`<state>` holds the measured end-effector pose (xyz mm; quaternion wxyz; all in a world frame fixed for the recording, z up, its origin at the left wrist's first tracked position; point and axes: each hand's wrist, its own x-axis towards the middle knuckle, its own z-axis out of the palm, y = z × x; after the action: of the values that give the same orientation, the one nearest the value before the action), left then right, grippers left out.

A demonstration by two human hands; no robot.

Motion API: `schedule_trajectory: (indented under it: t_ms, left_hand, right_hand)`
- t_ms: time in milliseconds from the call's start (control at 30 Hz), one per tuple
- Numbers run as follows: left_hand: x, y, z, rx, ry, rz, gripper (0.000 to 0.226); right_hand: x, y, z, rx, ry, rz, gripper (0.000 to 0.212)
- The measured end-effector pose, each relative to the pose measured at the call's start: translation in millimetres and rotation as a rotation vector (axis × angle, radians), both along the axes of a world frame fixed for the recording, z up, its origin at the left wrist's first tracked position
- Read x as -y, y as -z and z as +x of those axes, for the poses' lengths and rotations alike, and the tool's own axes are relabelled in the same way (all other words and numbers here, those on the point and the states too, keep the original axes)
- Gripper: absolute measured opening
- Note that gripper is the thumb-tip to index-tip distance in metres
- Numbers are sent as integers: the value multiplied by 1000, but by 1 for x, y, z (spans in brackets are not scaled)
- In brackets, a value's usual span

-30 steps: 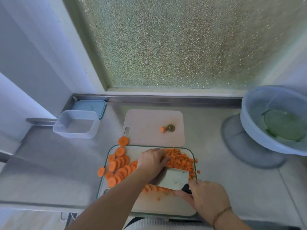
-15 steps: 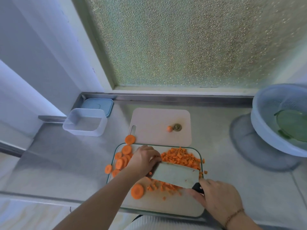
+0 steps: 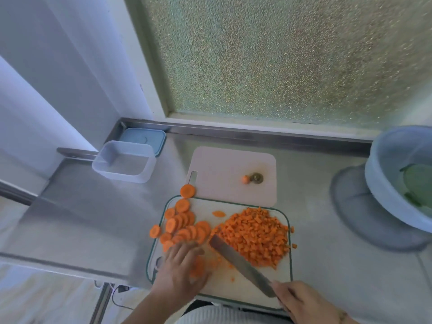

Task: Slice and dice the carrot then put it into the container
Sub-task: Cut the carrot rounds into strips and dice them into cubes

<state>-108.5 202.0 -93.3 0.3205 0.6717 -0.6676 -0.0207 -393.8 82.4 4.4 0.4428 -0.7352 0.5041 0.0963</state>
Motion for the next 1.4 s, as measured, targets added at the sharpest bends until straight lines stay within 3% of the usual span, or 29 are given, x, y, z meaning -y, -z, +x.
schedule_trajectory:
  t_ms: [100,233,367,433,567,667,733,900,1000,1233,1400]
  left_hand:
    - [-16,26,-8,79,-29,137,54]
    - [-15,30,-6,16,-74,62,32]
    - [-26,27,2,-51,-96,62,35]
    - [-29,25,1,-79,-87,76,33]
    - [-29,22,0,-142,-82,111,32]
    - [-29,23,0,-165,-101,110,31]
    - [-29,25,-1,-171,-113,102,31]
    - [-22,29,-14,-179,-88,70,29]
    - [-17,30,-27,-220,-35,64,27]
    - [-26,29,-38,-140,7,4,14]
    - [-36,26,-30,-152,-50,-5,13]
  right_hand:
    - [5,-1,-5,-75,-152,55,57]
    - [23,1,-19,-129,-293,150,35]
    - [36,-6,-1,-177,-454,237,30]
    - [44,-6,7,-200,-496,260,39]
    - [62,24,7,-239,-506,178,51]
    - [76,39,13,-130,-483,106,83]
    - [86,42,15,-95,-444,62,91]
    - [93,44,21,-65,-377,14,94]
    - [87,41,26,-66,-313,25,73]
    - [49,17,23,3,-304,6,56]
    - [36,27,21,-51,-400,51,63]
